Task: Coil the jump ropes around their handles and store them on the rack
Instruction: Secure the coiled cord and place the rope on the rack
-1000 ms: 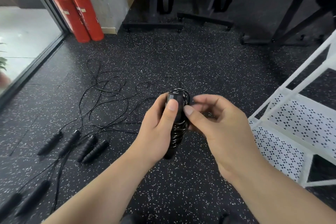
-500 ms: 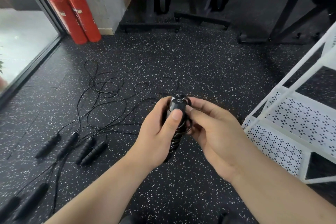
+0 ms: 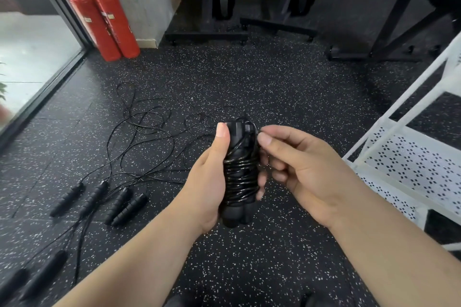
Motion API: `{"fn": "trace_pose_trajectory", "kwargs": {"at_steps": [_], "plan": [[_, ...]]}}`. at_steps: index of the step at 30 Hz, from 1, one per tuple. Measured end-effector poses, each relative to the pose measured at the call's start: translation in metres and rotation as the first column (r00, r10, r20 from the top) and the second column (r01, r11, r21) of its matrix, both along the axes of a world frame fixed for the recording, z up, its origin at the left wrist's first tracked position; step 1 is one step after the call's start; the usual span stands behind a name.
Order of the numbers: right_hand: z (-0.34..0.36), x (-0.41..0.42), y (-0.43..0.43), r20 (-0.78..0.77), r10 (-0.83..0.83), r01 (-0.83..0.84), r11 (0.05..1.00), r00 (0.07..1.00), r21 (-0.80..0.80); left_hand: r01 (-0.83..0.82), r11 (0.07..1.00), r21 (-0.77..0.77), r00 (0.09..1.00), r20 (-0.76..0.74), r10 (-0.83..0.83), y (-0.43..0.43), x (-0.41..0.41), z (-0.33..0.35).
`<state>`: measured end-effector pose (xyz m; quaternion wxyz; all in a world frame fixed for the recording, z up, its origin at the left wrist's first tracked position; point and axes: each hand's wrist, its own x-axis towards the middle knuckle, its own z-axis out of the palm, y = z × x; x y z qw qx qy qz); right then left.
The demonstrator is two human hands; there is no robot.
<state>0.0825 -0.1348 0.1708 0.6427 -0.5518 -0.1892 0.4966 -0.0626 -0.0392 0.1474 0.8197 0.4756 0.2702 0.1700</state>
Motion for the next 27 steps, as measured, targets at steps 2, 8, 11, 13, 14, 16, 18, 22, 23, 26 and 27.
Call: {"fn": "trace_pose_trajectory", "kwargs": {"at_steps": [2,8,11,13,14,16,18,22,23,26,27], "plan": [[-0.002,0.002,0.000,-0.041,0.011,-0.009,0.999,0.999,0.043,0.047,0.995,-0.093,0.999,0.027,-0.045,0.003,0.000,0.000],[0.004,-0.008,-0.005,0.645,-0.009,0.029,0.999,0.764,-0.020,0.047,0.979,-0.197,0.994,0.105,-0.027,0.011,0.000,0.005],[-0.002,-0.004,-0.002,0.959,0.033,0.134,0.988,0.282,-0.073,0.099,0.985,-0.142,0.993,0.081,-0.088,0.007,0.000,0.004],[-0.005,-0.001,0.000,0.974,0.010,0.141,0.989,0.226,-0.042,0.111,0.980,-0.164,0.990,0.099,-0.096,0.005,0.000,0.004],[-0.006,-0.001,0.000,0.971,-0.004,0.133,0.991,0.240,-0.029,0.120,0.976,-0.181,0.989,0.107,-0.102,0.005,0.000,0.004],[-0.006,0.000,-0.002,0.905,-0.015,0.093,0.995,0.426,-0.027,0.144,0.962,-0.233,0.983,0.149,-0.111,0.009,-0.001,0.006],[0.000,0.000,-0.004,0.584,-0.048,0.029,0.999,0.810,0.042,0.146,0.954,-0.262,0.977,0.187,-0.098,0.015,-0.004,0.005],[0.014,-0.021,-0.012,-0.148,0.034,-0.010,0.988,0.988,0.157,0.021,0.987,-0.161,0.991,0.134,0.001,0.018,-0.005,0.004],[0.015,-0.030,-0.014,-0.138,0.056,-0.039,0.991,0.989,0.126,-0.068,0.992,-0.103,0.996,0.057,0.074,0.018,-0.004,0.003],[0.021,-0.054,-0.025,0.360,0.124,-0.124,0.992,0.925,-0.023,-0.234,0.945,0.231,0.942,-0.186,0.279,0.015,-0.002,0.000],[0.024,-0.058,-0.027,0.460,0.135,-0.134,0.990,0.877,-0.036,-0.231,0.914,0.333,0.925,-0.215,0.312,0.015,-0.002,-0.001]]}}
